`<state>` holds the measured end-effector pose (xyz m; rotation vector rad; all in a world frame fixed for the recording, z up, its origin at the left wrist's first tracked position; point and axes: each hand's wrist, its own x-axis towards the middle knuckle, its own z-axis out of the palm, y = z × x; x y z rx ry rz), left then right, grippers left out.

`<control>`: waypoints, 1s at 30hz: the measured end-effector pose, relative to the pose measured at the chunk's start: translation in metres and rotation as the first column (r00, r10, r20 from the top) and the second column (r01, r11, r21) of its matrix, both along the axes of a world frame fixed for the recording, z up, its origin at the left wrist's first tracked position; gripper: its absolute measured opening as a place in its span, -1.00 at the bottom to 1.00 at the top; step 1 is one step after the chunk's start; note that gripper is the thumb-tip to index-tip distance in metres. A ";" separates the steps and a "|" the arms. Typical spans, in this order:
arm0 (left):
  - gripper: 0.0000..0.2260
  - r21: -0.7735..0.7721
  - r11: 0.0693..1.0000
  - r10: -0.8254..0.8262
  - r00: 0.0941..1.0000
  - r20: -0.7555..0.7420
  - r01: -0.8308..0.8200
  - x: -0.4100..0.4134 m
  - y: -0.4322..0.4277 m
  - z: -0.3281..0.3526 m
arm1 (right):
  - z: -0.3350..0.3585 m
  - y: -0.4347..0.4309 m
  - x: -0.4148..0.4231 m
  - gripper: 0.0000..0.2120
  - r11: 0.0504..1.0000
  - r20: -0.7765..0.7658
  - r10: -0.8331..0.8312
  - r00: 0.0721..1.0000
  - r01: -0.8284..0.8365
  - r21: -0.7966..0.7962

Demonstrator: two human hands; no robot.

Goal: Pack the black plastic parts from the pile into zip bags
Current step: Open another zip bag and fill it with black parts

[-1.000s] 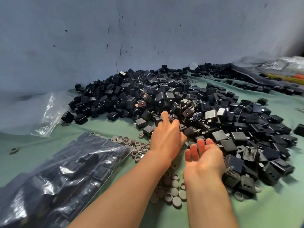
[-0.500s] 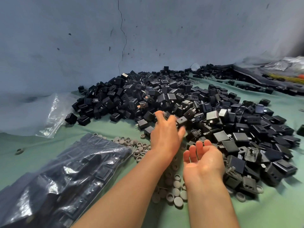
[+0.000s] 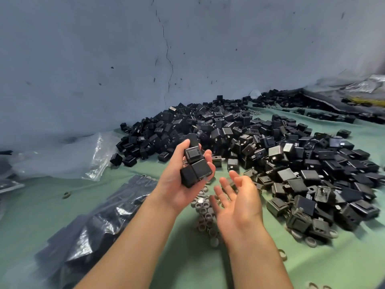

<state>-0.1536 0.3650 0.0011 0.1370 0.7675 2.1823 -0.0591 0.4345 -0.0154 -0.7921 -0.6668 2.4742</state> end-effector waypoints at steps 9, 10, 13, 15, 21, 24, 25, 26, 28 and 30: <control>-0.45 -0.298 0.932 0.080 0.918 -0.389 -0.207 0.055 -0.037 0.004 | -0.001 -0.059 0.009 -0.75 0.970 -0.369 0.164 0.915 -0.217 -0.106; -0.44 -0.296 0.927 0.090 0.902 -0.422 -0.231 0.062 -0.042 0.005 | -0.002 -0.062 0.010 -0.75 0.969 -0.378 0.130 0.917 -0.199 -0.149; -0.57 -0.250 0.909 0.189 0.863 -0.469 -0.335 0.076 -0.061 0.007 | -0.006 -0.069 0.013 -0.72 0.957 -0.381 0.087 0.921 -0.184 -0.225; -0.69 -0.183 0.909 0.263 0.857 -0.443 -0.374 0.083 -0.073 0.010 | -0.007 -0.075 0.016 -0.75 0.948 -0.373 0.061 0.926 -0.170 -0.268; -0.78 -0.097 0.790 0.552 0.771 -0.318 -0.606 0.096 -0.129 0.009 | -0.012 -0.107 0.030 -0.70 0.914 -0.352 0.109 0.930 -0.233 -0.331; -0.85 -0.205 0.668 0.603 0.682 -0.414 -0.715 0.108 -0.172 0.007 | -0.014 -0.121 0.038 -0.68 0.890 -0.388 0.207 0.898 -0.337 -0.306; -0.86 -0.246 0.626 0.593 0.657 -0.466 -0.740 0.113 -0.188 0.004 | -0.014 -0.125 0.040 -0.69 0.878 -0.412 0.229 0.882 -0.370 -0.305; -0.88 -0.279 0.589 0.577 0.636 -0.512 -0.759 0.117 -0.203 0.001 | -0.015 -0.129 0.042 -0.68 0.866 -0.429 0.240 0.871 -0.392 -0.311; -0.92 -0.317 0.535 0.563 0.610 -0.557 -0.783 0.126 -0.234 -0.007 | -0.018 -0.137 0.046 -0.65 0.848 -0.437 0.252 0.863 -0.415 -0.331; -0.95 -0.356 0.500 0.580 0.610 -0.540 -0.790 0.132 -0.258 -0.014 | -0.018 -0.144 0.050 -0.65 0.848 -0.424 0.278 0.862 -0.427 -0.312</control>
